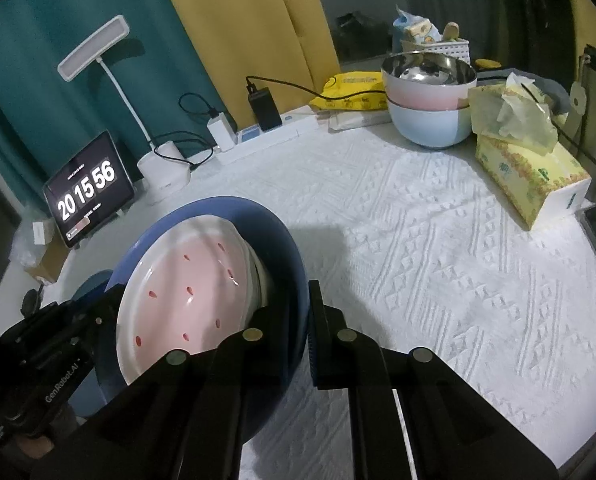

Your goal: Organize plates and bowls

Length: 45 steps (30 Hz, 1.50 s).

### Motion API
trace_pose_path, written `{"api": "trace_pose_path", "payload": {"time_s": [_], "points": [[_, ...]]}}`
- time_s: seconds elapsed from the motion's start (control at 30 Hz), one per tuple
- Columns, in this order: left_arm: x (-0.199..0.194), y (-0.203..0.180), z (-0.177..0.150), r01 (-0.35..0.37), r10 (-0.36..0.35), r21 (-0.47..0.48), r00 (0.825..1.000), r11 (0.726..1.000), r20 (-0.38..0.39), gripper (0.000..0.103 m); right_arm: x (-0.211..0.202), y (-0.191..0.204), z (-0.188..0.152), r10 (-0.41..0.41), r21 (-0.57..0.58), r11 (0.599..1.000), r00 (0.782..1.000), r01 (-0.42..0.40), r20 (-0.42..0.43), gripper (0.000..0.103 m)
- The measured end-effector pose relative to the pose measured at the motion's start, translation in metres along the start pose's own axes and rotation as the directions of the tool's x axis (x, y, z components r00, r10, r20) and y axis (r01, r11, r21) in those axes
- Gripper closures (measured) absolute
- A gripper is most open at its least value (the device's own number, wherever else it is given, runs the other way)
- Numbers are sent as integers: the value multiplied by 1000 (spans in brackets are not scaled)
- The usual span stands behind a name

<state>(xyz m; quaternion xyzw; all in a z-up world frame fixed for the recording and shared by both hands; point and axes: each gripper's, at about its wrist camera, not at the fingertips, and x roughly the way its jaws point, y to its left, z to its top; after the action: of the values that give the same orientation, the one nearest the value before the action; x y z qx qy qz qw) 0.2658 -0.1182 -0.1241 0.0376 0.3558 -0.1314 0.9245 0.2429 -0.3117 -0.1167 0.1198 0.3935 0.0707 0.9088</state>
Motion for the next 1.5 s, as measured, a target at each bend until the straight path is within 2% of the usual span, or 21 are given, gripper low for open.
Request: {"api": "trace_pose_path", "payload": {"time_s": [0.6, 1.03, 1.5], "points": [[-33, 13, 9, -13, 13, -7, 997, 1000, 74, 90, -27, 26, 12, 10, -36, 999, 998, -8, 61, 93], [-52, 42, 12, -30, 35, -44, 993, 999, 110, 90, -31, 59, 20, 28, -78, 997, 997, -22, 78, 93], [-64, 88, 5, -45, 56, -98, 992, 994, 116, 90, -18, 101, 21, 60, -112, 992, 997, -53, 56, 93]]}}
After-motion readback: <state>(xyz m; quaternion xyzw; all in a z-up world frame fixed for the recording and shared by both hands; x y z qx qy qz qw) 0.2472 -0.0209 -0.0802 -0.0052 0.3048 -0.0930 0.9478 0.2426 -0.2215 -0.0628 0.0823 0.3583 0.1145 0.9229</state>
